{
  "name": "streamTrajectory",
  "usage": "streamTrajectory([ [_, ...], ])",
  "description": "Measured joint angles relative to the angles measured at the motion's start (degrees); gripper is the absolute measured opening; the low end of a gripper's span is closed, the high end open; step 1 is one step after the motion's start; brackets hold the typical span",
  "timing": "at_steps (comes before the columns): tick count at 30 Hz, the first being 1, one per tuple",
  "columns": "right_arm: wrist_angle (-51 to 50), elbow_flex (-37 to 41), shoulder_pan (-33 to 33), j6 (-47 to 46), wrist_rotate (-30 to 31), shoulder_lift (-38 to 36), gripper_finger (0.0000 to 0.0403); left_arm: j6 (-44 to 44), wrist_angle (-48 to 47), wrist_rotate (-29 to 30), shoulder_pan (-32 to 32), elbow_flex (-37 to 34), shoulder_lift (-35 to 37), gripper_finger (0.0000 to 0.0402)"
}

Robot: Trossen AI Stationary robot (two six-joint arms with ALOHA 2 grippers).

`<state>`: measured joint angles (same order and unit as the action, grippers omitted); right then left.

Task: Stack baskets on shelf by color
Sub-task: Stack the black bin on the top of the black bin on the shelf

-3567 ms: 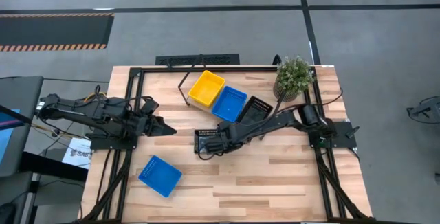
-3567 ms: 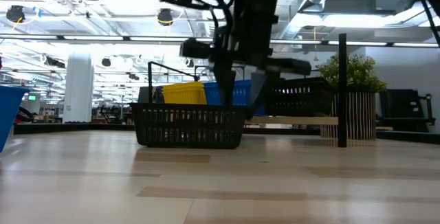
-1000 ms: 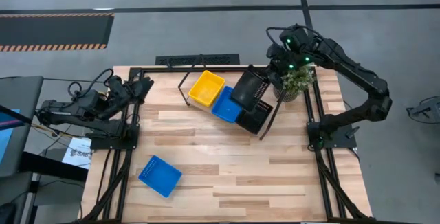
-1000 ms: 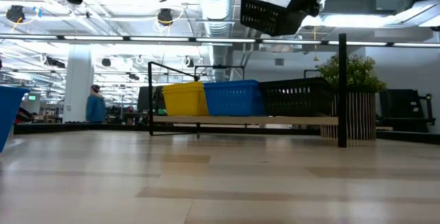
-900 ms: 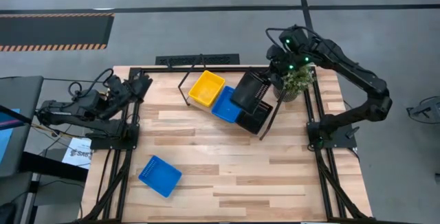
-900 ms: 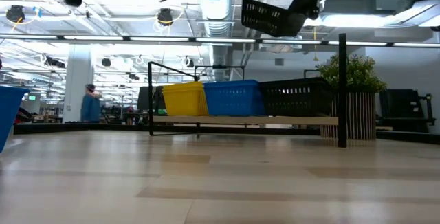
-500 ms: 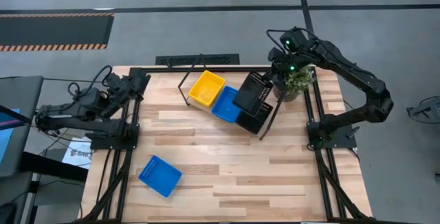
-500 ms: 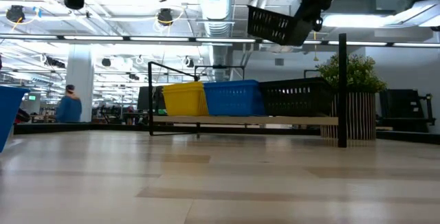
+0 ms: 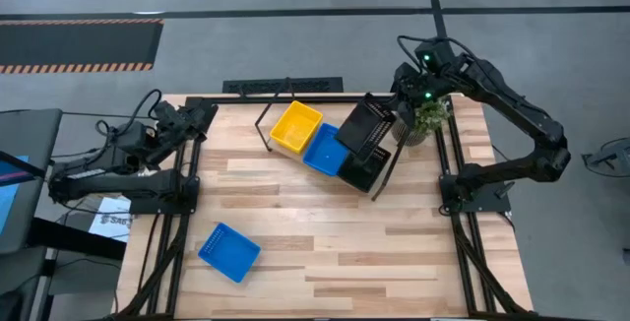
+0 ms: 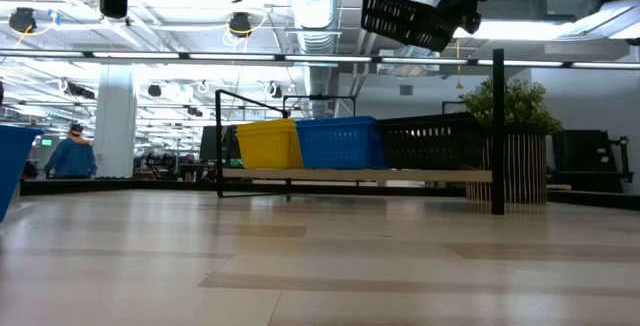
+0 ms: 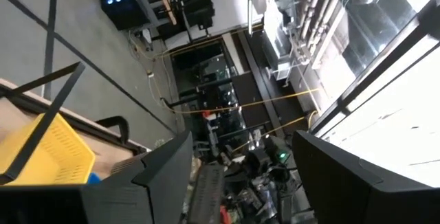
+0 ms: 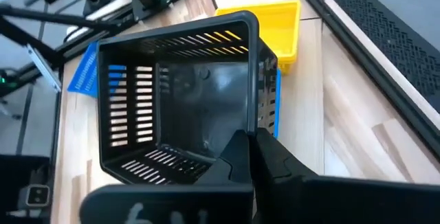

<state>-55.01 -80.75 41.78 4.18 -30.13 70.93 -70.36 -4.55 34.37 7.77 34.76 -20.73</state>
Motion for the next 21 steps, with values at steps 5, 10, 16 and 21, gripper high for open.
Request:
streamTrajectory([
  [5,-0.1,0.4,0.0,-7.0,0.0,-0.9,0.0002,-2.2,-3.8,-4.7,3.5,0.0,0.0,0.0238],
  [10,-0.7,3.2,0.0,-12.1,0.0,-0.8,0.0002,-3.0,-5.3,-6.1,6.0,0.0,0.0,0.0238],
  [16,-1.1,6.8,-0.2,-12.8,-0.1,0.6,0.0002,-3.4,-5.4,-8.2,8.1,0.0,0.0,0.0238],
  [21,-0.3,11.7,-0.1,-11.4,-2.4,0.6,0.0002,-3.7,-7.2,-8.8,9.3,0.0,0.0,0.0238],
])
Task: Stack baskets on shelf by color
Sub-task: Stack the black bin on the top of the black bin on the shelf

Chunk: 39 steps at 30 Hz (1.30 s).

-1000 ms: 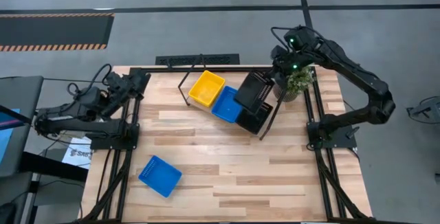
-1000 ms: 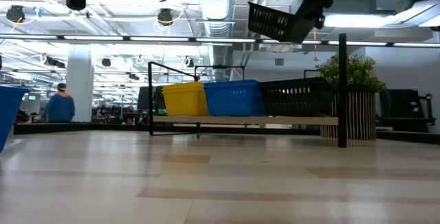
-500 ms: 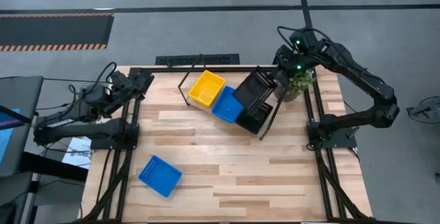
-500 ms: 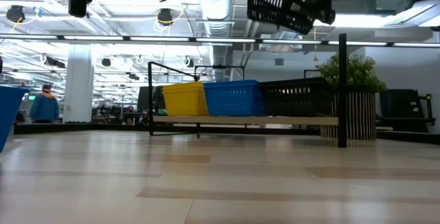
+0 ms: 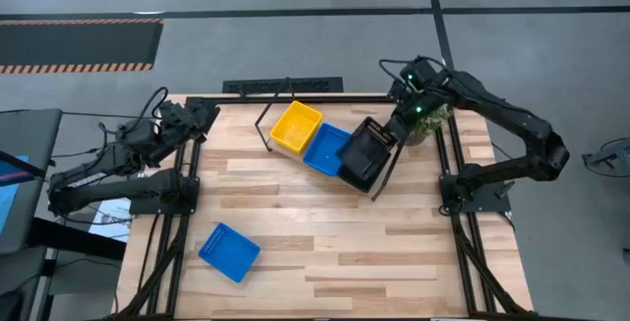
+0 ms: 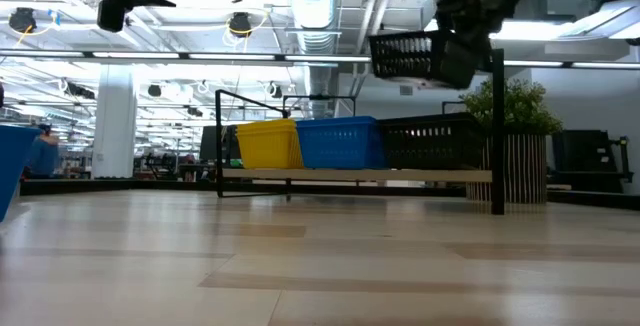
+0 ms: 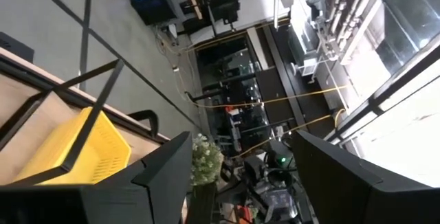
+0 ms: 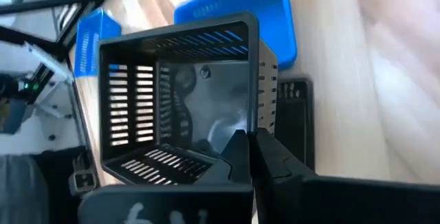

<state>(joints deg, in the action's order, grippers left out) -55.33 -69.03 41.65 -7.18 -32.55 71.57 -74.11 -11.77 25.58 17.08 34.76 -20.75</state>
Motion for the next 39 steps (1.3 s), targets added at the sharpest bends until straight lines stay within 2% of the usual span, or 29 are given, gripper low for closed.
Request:
streamTrajectory([
  [8,1.2,3.8,0.1,1.6,-1.7,0.0,0.0002,-0.6,-0.9,0.1,0.9,0.0,0.0,0.0238],
  [30,1.5,3.9,-1.8,4.4,-2.0,7.6,0.0002,0.4,-0.9,-0.9,1.1,0.0,0.0,0.0238],
  [39,1.4,3.9,-1.4,5.9,0.2,7.5,0.0032,0.4,-0.8,-0.9,1.1,0.0,0.0,0.0238],
])
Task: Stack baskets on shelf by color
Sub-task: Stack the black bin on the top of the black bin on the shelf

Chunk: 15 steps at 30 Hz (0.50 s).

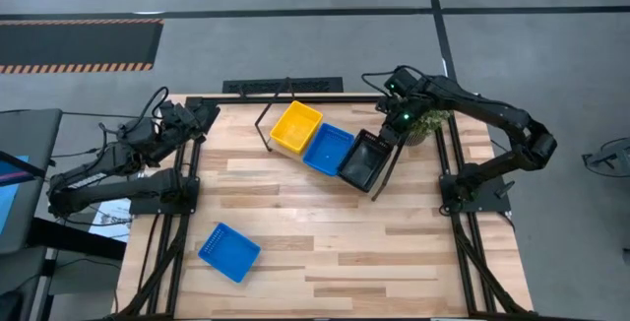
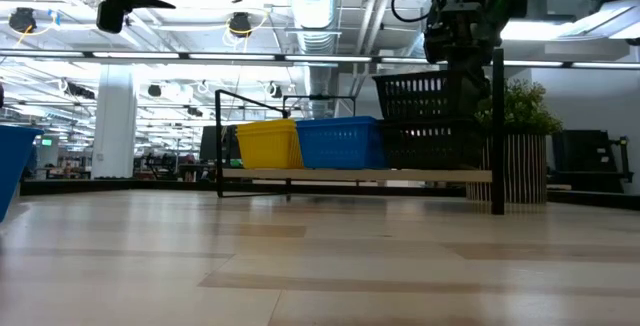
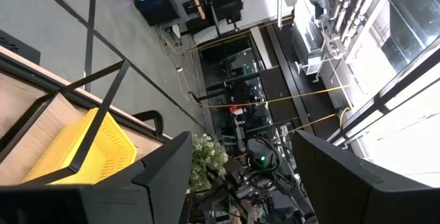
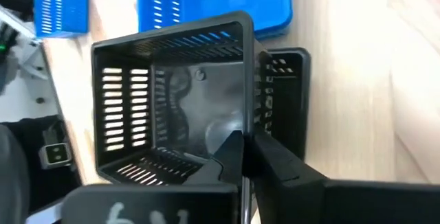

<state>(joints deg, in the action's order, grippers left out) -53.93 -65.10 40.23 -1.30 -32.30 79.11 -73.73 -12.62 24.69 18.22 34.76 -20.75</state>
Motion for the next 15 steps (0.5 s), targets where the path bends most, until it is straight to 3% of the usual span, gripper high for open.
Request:
streamTrajectory([
  [15,-1.4,0.0,0.0,1.3,1.0,0.0,0.0060,0.6,0.0,0.1,0.0,0.0,0.0,0.0238],
])
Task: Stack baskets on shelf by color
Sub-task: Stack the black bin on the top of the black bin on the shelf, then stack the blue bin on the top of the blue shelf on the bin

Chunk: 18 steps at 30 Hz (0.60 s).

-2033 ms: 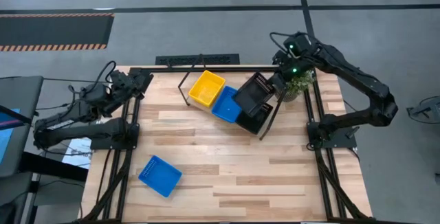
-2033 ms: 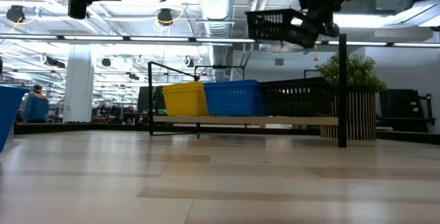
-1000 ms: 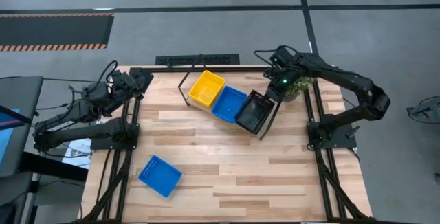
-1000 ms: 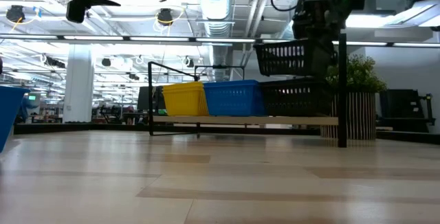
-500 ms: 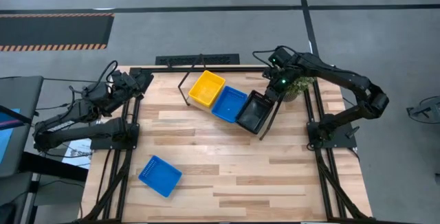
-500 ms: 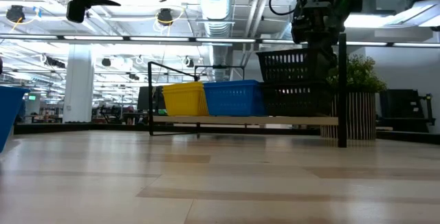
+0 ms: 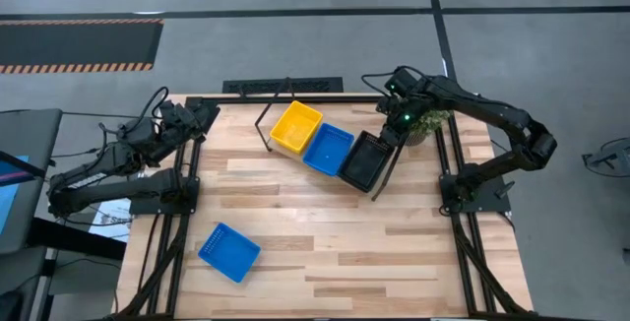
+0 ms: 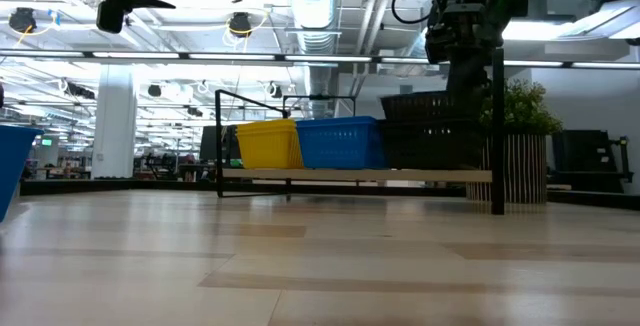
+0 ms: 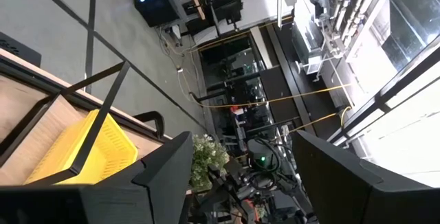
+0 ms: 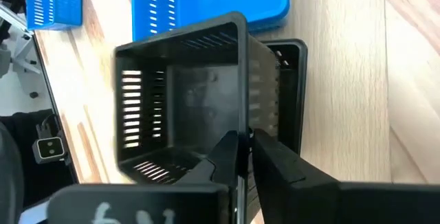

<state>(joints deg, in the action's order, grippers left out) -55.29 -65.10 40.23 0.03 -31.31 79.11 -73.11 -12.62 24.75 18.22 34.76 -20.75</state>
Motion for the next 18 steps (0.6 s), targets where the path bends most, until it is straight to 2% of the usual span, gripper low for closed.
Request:
streamTrajectory([
  [5,0.0,0.0,0.0,-0.8,0.0,0.0,0.0089,0.7,0.0,0.0,0.0,0.0,0.0,0.0238],
  [13,0.0,-0.1,0.0,-2.0,-0.3,0.0,0.0167,2.2,0.0,-2.7,0.0,0.0,0.0,0.0238],
  [18,0.0,-2.9,0.0,-2.2,-0.3,-0.2,0.0199,2.2,-2.3,-4.2,0.0,0.0,0.0,0.0238],
])
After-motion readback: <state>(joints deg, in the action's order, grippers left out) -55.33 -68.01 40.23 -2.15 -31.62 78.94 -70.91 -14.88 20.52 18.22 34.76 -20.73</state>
